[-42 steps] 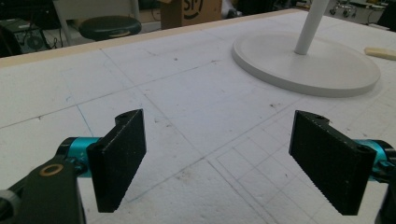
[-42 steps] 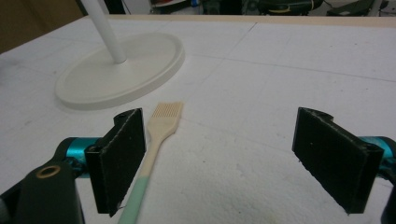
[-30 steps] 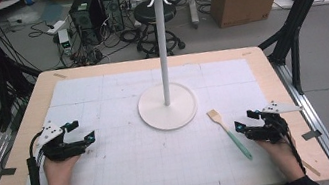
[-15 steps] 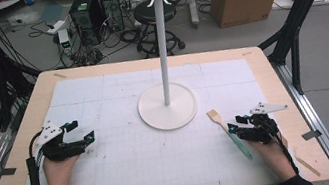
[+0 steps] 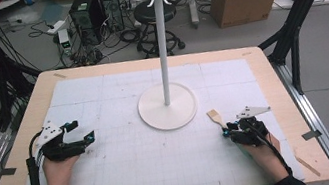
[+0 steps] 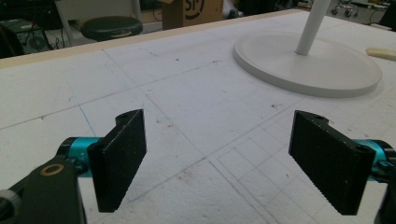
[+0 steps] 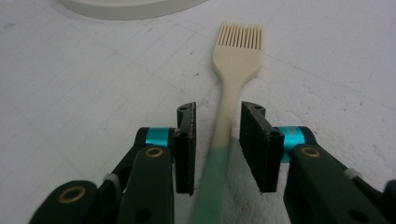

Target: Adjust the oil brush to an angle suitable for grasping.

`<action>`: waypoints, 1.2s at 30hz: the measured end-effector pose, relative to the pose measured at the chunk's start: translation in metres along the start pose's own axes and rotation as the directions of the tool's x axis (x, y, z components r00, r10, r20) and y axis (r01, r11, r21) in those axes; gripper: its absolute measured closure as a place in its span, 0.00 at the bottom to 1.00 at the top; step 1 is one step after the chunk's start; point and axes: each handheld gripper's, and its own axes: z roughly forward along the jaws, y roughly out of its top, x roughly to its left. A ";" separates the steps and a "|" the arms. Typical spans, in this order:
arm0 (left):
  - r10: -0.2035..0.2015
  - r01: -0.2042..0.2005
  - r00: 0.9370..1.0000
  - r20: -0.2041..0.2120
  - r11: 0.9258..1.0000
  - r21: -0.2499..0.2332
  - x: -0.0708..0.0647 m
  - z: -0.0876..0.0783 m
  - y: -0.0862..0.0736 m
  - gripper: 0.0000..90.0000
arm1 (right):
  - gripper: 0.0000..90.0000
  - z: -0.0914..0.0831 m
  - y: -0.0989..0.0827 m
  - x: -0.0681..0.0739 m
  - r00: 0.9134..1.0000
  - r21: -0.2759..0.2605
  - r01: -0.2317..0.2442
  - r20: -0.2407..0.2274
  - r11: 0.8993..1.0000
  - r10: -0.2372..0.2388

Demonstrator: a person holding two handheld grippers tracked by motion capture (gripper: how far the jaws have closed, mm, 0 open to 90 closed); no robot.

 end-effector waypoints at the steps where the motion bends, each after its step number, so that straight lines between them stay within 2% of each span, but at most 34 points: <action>1: -0.002 0.002 1.000 0.001 1.000 -0.002 0.000 0.000 0.000 0.22 | 0.76 0.000 0.000 0.000 1.000 0.000 0.000 0.000 1.000 0.000; 3: -0.001 0.001 1.000 -0.001 1.000 -0.001 0.000 0.000 0.000 0.22 | 0.80 0.000 0.000 0.000 1.000 0.001 -0.003 0.015 1.000 0.003; 6: -0.002 0.001 1.000 -0.002 1.000 -0.005 0.000 -0.001 0.001 0.22 | 0.87 0.000 -0.001 0.003 1.000 0.001 0.017 0.026 1.000 -0.017; 11: -0.003 0.003 1.000 -0.001 1.000 -0.011 0.000 -0.001 0.001 0.22 | 0.90 0.000 0.000 0.001 1.000 -0.003 0.002 0.012 1.000 -0.002; 15: -0.005 0.005 1.000 -0.004 1.000 -0.014 0.000 -0.002 0.001 0.22 | 0.91 -0.002 0.000 -0.001 1.000 -0.002 0.000 -0.005 1.000 0.000; 19: -0.003 0.003 1.000 -0.004 1.000 -0.012 0.001 -0.002 0.001 0.22 | 0.91 -0.007 0.002 -0.001 0.999 -0.027 0.001 -0.034 1.000 -0.002; 22: -0.003 0.003 1.000 -0.004 1.000 -0.015 0.001 -0.002 0.001 0.23 | 0.91 -0.014 0.008 0.000 0.997 -0.060 0.026 -0.072 0.998 -0.030; 24: -0.007 0.007 1.000 -0.002 1.000 -0.019 0.000 -0.002 0.001 0.23 | 0.91 -0.016 0.010 0.001 0.996 -0.066 0.027 -0.080 0.997 -0.032; 25: -0.006 0.006 1.000 -0.002 1.000 -0.019 0.000 -0.003 0.001 0.23 | 0.91 -0.018 0.015 0.004 0.993 -0.079 0.048 -0.101 0.996 -0.056; 27: -0.003 0.003 1.000 -0.001 1.000 -0.018 0.000 -0.003 0.002 0.23 | 0.91 -0.019 0.017 0.005 0.991 -0.088 0.061 -0.113 0.994 -0.071; 28: -0.004 0.004 1.000 -0.001 1.000 -0.018 0.000 -0.003 0.002 0.23 | 0.91 -0.019 0.023 0.010 0.986 -0.098 0.072 -0.142 0.993 -0.085; 29: -0.005 0.005 1.000 -0.001 1.000 -0.020 0.000 -0.003 0.002 0.23 | 0.91 -0.019 0.023 0.010 0.986 -0.098 0.072 -0.142 0.993 -0.085; 31: -0.006 0.006 1.000 0.000 1.000 -0.021 0.001 -0.003 0.002 0.23 | 0.91 -0.018 0.028 0.014 0.980 -0.109 0.084 -0.172 0.990 -0.102; 36: -0.009 0.009 1.000 0.006 1.000 -0.026 0.001 -0.005 0.003 0.23 | 0.91 -0.007 0.044 0.029 0.956 -0.131 0.135 -0.244 0.982 -0.164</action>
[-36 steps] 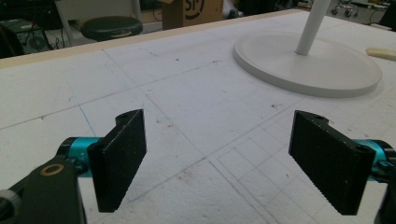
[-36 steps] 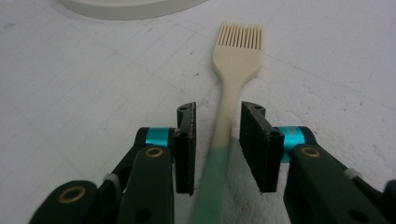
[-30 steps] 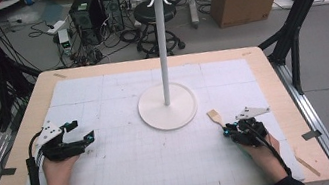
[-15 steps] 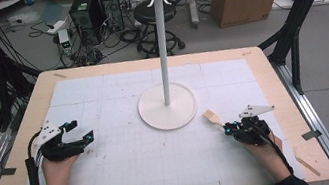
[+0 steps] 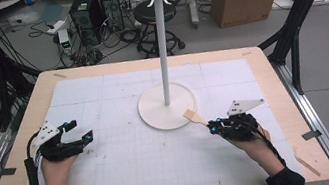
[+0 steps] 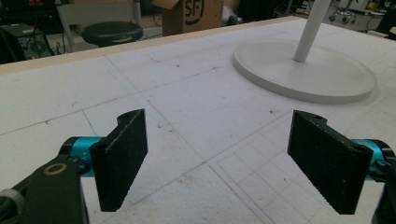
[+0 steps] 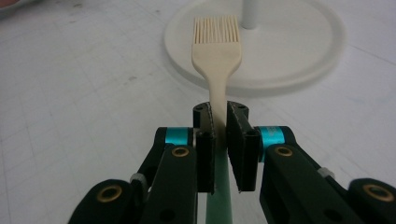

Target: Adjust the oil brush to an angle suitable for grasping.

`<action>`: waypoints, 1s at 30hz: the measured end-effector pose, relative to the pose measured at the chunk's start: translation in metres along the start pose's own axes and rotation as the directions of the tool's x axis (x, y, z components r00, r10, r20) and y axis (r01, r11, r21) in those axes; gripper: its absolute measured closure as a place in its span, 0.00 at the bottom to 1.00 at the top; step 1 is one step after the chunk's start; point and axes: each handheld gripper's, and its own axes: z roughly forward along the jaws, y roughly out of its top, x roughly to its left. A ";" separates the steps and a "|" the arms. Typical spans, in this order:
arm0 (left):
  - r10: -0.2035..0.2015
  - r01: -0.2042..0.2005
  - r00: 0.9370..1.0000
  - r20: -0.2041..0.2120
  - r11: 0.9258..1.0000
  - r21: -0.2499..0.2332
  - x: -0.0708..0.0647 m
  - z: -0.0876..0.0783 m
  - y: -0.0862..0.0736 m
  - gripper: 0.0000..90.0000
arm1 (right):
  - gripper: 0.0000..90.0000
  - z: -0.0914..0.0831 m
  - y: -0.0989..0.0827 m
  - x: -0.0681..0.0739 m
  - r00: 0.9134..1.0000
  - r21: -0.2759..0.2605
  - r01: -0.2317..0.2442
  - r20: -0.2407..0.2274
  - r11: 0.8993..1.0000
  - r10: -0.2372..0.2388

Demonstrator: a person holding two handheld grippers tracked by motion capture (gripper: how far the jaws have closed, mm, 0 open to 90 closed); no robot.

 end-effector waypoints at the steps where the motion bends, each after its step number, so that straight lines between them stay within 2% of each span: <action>1: -0.003 0.003 1.000 -0.002 1.000 -0.005 0.000 0.000 0.000 0.23 | 0.91 0.004 0.003 0.002 1.000 0.002 0.018 -0.013 1.000 -0.018; 5: -0.009 0.009 1.000 0.002 1.000 -0.011 0.001 -0.002 0.001 0.23 | 0.91 0.024 0.017 0.010 0.996 0.011 0.061 -0.069 0.998 -0.060; 12: -0.008 0.009 1.000 0.008 1.000 -0.030 0.001 -0.006 0.003 0.23 | 0.91 0.058 0.039 0.025 0.981 0.019 0.123 -0.151 0.992 -0.118; 15: -0.013 0.013 1.000 0.011 0.999 -0.038 0.001 -0.008 0.004 0.24 | 0.91 0.074 0.048 0.032 0.970 0.021 0.164 -0.185 0.986 -0.158; 17: -0.017 0.018 1.000 0.015 0.999 -0.038 0.001 -0.009 0.005 0.23 | 0.91 0.084 0.054 0.038 0.963 0.028 0.176 -0.211 0.984 -0.166; 22: -0.036 0.037 0.999 0.019 0.998 -0.045 0.002 -0.013 0.007 0.20 | 0.91 0.110 0.067 0.050 0.941 0.045 0.220 -0.272 0.975 -0.200; 26: -0.039 0.041 0.999 0.023 0.997 -0.059 0.002 -0.016 0.009 0.20 | 0.91 0.131 0.076 0.059 0.920 0.044 0.258 -0.317 0.965 -0.231; 30: -0.045 0.047 0.999 0.030 0.996 -0.074 0.002 -0.018 0.010 0.20 | 0.91 0.150 0.083 0.067 0.905 0.048 0.284 -0.344 0.958 -0.251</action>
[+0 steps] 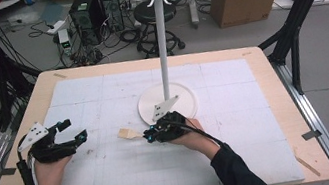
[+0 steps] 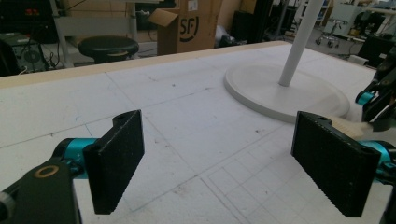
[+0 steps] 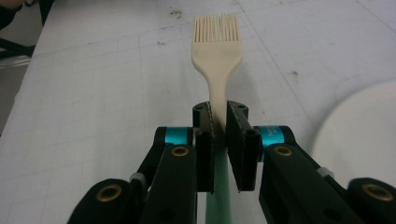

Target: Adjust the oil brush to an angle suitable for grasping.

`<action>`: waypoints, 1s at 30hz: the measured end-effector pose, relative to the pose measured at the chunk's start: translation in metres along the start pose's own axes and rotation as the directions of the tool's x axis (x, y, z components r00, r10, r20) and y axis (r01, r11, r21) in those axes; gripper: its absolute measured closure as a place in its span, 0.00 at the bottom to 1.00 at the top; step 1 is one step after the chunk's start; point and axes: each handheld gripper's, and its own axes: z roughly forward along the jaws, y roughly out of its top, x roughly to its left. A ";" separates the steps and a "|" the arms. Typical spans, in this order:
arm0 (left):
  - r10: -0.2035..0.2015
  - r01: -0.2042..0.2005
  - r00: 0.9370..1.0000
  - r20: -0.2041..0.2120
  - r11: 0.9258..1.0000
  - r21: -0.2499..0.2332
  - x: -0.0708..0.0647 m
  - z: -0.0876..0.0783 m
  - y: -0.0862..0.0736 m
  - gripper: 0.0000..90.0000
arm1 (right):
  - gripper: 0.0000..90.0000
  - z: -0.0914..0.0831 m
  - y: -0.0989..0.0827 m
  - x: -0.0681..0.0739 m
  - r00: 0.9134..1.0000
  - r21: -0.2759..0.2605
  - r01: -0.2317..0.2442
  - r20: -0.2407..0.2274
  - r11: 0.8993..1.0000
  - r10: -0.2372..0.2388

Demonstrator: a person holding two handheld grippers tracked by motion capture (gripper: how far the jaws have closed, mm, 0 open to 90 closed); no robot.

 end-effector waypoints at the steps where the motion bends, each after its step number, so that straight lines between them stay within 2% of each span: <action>1: 0.001 -0.001 1.000 0.002 1.000 -0.002 0.000 -0.001 0.000 0.20 | 0.91 0.004 0.003 0.001 1.000 0.006 -0.002 -0.014 1.000 0.002; 6: 0.003 -0.003 1.000 0.005 1.000 -0.010 -0.001 -0.001 0.001 0.20 | 0.91 0.025 0.016 0.005 0.998 0.017 0.031 -0.055 0.999 -0.030; 12: 0.008 -0.008 1.000 0.009 1.000 -0.008 -0.001 -0.002 0.002 0.20 | 0.91 0.045 0.028 0.010 0.992 0.020 0.079 -0.105 0.997 -0.077; 19: 0.012 -0.012 1.000 0.020 1.000 -0.002 -0.002 -0.001 0.002 0.20 | 0.91 0.065 0.031 0.012 0.986 0.052 0.105 -0.138 0.993 -0.097; 23: 0.011 -0.011 1.000 0.024 1.000 0.001 -0.003 0.000 0.001 0.20 | 0.90 0.073 0.028 0.013 0.985 0.078 0.117 -0.140 0.990 -0.106; 26: 0.015 -0.015 1.000 0.025 1.000 0.005 -0.003 0.000 0.001 0.20 | 0.83 0.074 0.027 0.013 0.986 0.082 0.115 -0.133 0.990 -0.104; 30: 0.016 -0.017 1.000 0.026 1.000 0.007 -0.003 -0.001 0.001 0.20 | 0.71 0.066 0.029 0.013 0.988 0.073 0.109 -0.117 0.991 -0.100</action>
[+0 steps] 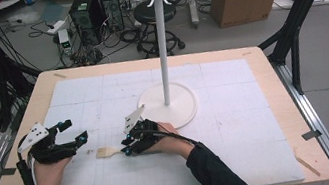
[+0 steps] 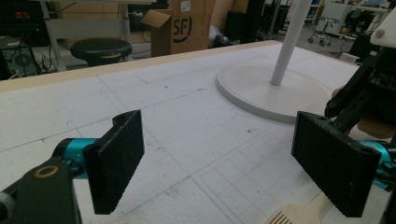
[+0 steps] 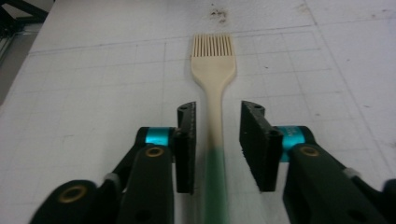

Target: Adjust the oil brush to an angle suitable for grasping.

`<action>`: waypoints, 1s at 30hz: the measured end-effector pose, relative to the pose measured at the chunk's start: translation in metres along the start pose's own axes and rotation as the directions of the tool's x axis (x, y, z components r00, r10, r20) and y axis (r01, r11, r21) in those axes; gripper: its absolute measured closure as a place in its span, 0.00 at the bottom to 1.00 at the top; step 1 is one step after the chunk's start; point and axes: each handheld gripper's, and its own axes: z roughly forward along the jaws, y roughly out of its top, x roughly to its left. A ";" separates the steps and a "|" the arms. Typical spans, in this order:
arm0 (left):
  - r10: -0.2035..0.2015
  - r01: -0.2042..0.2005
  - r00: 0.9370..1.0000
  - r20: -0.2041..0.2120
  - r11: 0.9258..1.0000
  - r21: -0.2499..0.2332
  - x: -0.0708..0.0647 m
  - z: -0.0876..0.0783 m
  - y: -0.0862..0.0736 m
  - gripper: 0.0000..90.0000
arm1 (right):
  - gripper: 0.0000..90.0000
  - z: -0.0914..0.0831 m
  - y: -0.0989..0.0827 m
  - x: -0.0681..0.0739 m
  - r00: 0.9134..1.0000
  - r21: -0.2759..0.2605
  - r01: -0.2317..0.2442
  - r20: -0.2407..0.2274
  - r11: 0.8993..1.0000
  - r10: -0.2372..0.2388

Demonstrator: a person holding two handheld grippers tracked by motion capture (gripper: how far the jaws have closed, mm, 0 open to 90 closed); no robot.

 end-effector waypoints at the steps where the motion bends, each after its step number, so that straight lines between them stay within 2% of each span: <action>1: -0.002 0.002 1.000 0.000 1.000 -0.002 0.000 0.000 0.000 0.20 | 0.68 -0.004 0.000 0.000 1.000 -0.001 -0.008 0.006 1.000 0.008; 4: -0.002 0.002 1.000 -0.001 1.000 -0.003 0.000 0.000 0.000 0.20 | 0.61 -0.023 -0.002 0.001 0.999 -0.032 -0.020 0.024 0.999 0.021; 8: -0.001 0.001 1.000 0.002 1.000 0.001 0.000 0.000 0.000 0.20 | 0.51 -0.059 -0.015 0.001 0.994 -0.093 -0.057 0.089 0.994 0.065; 11: -0.004 0.004 1.000 0.005 1.000 0.000 0.000 0.001 0.000 0.20 | 0.45 -0.091 -0.033 0.001 0.983 -0.136 -0.095 0.145 0.986 0.115; 14: -0.001 0.001 1.000 0.007 1.000 -0.001 0.000 0.002 -0.001 0.20 | 0.39 -0.122 -0.054 0.000 0.965 -0.195 -0.140 0.194 0.971 0.178; 18: -0.001 0.001 1.000 0.012 1.000 0.002 0.000 0.004 -0.002 0.20 | 0.33 -0.157 -0.085 0.002 0.933 -0.262 -0.180 0.260 0.948 0.249; 19: 0.000 0.000 1.000 0.012 1.000 0.004 0.000 0.005 -0.002 0.20 | 0.32 -0.164 -0.093 0.003 0.923 -0.276 -0.199 0.270 0.940 0.275; 24: 0.003 -0.003 1.000 0.023 1.000 0.010 -0.001 0.007 -0.002 0.20 | 0.28 -0.195 -0.132 0.011 0.877 -0.366 -0.235 0.320 0.901 0.358; 27: 0.000 0.000 1.000 0.028 1.000 0.009 -0.002 0.008 -0.003 0.20 | 0.23 -0.209 -0.153 0.016 0.844 -0.414 -0.253 0.347 0.874 0.409; 29: 0.001 -0.001 1.000 0.031 1.000 0.006 -0.002 0.008 -0.003 0.20 | 0.21 -0.217 -0.166 0.018 0.822 -0.446 -0.271 0.354 0.853 0.446; 30: 0.002 -0.002 1.000 0.031 1.000 0.005 -0.002 0.008 -0.003 0.20 | 0.19 -0.220 -0.172 0.018 0.809 -0.455 -0.274 0.366 0.847 0.459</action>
